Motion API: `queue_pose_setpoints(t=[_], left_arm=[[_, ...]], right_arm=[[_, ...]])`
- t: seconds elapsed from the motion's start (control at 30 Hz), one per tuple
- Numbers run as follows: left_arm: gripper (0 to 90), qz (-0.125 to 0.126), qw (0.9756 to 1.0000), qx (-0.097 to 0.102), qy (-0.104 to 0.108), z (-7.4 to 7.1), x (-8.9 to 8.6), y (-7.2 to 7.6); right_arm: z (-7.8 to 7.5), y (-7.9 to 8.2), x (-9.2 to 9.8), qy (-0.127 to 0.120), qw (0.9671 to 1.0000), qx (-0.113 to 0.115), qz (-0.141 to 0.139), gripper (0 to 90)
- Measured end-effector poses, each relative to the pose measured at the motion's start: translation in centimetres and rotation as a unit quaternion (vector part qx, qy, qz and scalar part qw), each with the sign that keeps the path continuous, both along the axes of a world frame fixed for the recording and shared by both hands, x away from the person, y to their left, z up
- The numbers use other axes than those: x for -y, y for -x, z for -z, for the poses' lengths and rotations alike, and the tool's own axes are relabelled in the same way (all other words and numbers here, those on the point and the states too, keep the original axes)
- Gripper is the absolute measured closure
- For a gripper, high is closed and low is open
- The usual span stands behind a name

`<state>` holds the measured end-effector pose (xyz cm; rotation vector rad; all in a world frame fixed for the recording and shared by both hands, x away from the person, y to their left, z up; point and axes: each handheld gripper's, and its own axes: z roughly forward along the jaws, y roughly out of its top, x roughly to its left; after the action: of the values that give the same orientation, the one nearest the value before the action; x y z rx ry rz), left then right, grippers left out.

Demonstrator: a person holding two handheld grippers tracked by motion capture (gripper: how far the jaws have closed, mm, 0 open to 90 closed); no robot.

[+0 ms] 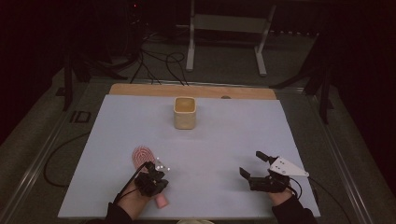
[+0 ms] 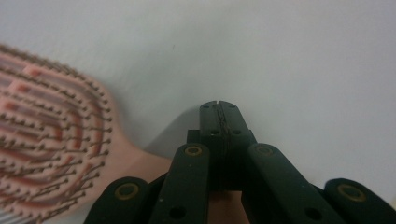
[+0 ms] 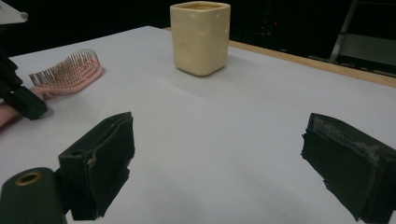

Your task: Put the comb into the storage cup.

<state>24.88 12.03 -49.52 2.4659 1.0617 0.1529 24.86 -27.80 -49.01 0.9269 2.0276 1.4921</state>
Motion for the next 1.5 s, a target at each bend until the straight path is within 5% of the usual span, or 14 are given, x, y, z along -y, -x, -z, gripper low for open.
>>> queue_pose_setpoints(t=[0.7,1.5], left_arm=[[90.0,-0.014,0.9985,-0.026,-0.047,-0.8,-5.1,1.1],[90.0,-0.033,0.9934,-0.039,-0.103,-1.6,-9.1,1.2]], right_arm=[[0.0,0.0,-0.1,0.001,1.0,0.0,-0.001,9.0],[0.1,-0.1,-0.1,-0.002,1.0,-0.004,-0.002,9.0]])
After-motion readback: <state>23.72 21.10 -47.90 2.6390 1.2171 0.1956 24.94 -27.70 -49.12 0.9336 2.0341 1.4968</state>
